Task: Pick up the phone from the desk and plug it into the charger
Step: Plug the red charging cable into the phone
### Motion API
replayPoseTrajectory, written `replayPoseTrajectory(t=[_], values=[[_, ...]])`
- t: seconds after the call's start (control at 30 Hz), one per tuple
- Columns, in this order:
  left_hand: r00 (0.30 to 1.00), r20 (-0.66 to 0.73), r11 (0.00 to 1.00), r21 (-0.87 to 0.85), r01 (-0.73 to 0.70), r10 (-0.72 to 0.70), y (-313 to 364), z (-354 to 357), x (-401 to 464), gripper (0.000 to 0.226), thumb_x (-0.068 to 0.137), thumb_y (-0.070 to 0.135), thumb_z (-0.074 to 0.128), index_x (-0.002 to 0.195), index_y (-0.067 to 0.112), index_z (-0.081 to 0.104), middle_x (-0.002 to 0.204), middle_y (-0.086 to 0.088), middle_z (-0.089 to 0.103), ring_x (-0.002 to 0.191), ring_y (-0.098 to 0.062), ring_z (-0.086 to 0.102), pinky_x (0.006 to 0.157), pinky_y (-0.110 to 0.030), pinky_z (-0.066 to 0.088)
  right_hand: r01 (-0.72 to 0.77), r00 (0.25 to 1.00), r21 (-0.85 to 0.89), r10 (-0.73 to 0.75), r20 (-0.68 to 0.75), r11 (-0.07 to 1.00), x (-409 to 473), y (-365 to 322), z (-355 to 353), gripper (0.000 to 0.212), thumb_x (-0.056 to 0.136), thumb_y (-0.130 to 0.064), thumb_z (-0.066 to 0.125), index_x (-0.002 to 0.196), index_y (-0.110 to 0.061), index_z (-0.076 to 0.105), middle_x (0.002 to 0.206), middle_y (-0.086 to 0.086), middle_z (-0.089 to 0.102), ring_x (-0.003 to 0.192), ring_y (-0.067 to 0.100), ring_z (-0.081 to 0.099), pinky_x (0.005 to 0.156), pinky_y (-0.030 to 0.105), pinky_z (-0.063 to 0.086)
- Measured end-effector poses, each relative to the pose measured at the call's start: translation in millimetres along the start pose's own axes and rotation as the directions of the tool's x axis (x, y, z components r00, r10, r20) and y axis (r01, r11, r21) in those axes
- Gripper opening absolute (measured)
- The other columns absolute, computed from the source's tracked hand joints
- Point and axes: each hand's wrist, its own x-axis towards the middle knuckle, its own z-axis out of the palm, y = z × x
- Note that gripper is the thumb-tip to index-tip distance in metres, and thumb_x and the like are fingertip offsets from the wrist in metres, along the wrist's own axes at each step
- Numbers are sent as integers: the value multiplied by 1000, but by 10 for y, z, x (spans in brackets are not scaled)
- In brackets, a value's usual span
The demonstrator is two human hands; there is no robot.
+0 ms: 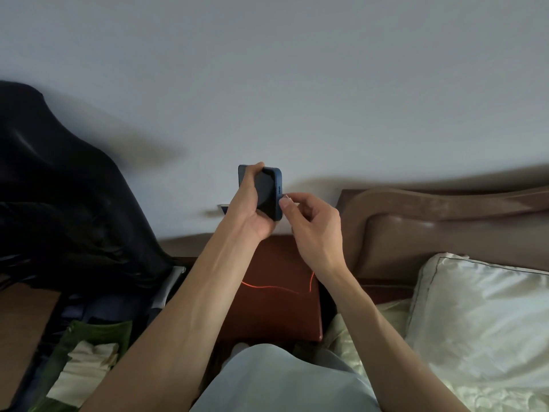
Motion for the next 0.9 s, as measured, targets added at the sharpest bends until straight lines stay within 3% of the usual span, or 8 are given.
replayPoseTrajectory(t=[0.17,0.27,0.33,0.4,0.53,0.6,0.8,0.9], values=[[1000,31,1000,22,-2,1,8,-41,-37,33,80,37,73,85,9,56,71,-6,54,60,-21,54,58,-30,51,5,1000,-43,-5,-20,999,11,-12,-4,27,91,-28,69,76,-6,70,44,-12,39,43,5,30,46,17,25],[983,-5,946,271,-176,185,-26,-118,30,38,74,38,78,96,11,61,83,-5,66,74,-19,62,64,-29,49,-49,997,18,49,-59,999,67,16,-57,39,91,-35,68,72,0,69,54,1,34,50,10,27,51,31,23],[900,-22,771,525,-360,435,-62,-236,106,67,64,37,84,119,13,53,107,-5,67,92,-19,65,70,-31,51,-107,990,146,119,-73,984,131,4,-126,32,93,-39,63,77,-14,75,57,3,30,52,12,27,53,34,24],[778,175,438,743,-507,604,-53,-388,147,87,62,30,87,133,20,37,118,1,59,102,-16,60,80,-29,49,-151,986,167,161,-47,974,240,-4,-228,33,95,-45,59,86,-18,76,54,-4,30,48,9,29,51,31,26],[686,617,-192,781,-594,387,88,-568,114,97,60,25,85,140,27,30,122,11,54,103,-15,58,75,-27,46,-151,988,-8,152,29,988,424,-83,-367,67,88,-64,54,103,0,71,50,-8,33,49,12,34,55,32,31],[675,697,-467,693,-549,240,146,-569,96,98,54,30,81,138,33,31,123,10,56,97,-19,62,75,-35,52,-103,991,-125,112,70,987,470,-117,-398,71,87,-63,57,81,8,62,56,4,33,54,19,34,58,33,29],[649,757,-633,542,-552,82,218,-628,193,106,54,37,77,146,41,26,116,8,49,98,-19,52,86,-34,44,-4,979,-433,91,183,902,433,-79,-453,55,89,-39,69,56,-11,34,52,-1,31,47,12,31,43,23,18],[499,812,-601,570,-561,304,234,-712,210,97,64,38,77,150,35,33,128,0,43,121,-20,40,99,-30,22,-52,994,-343,82,74,938,429,-87,-434,60,91,-35,67,50,-17,27,41,-10,25,39,7,24,41,22,16]])
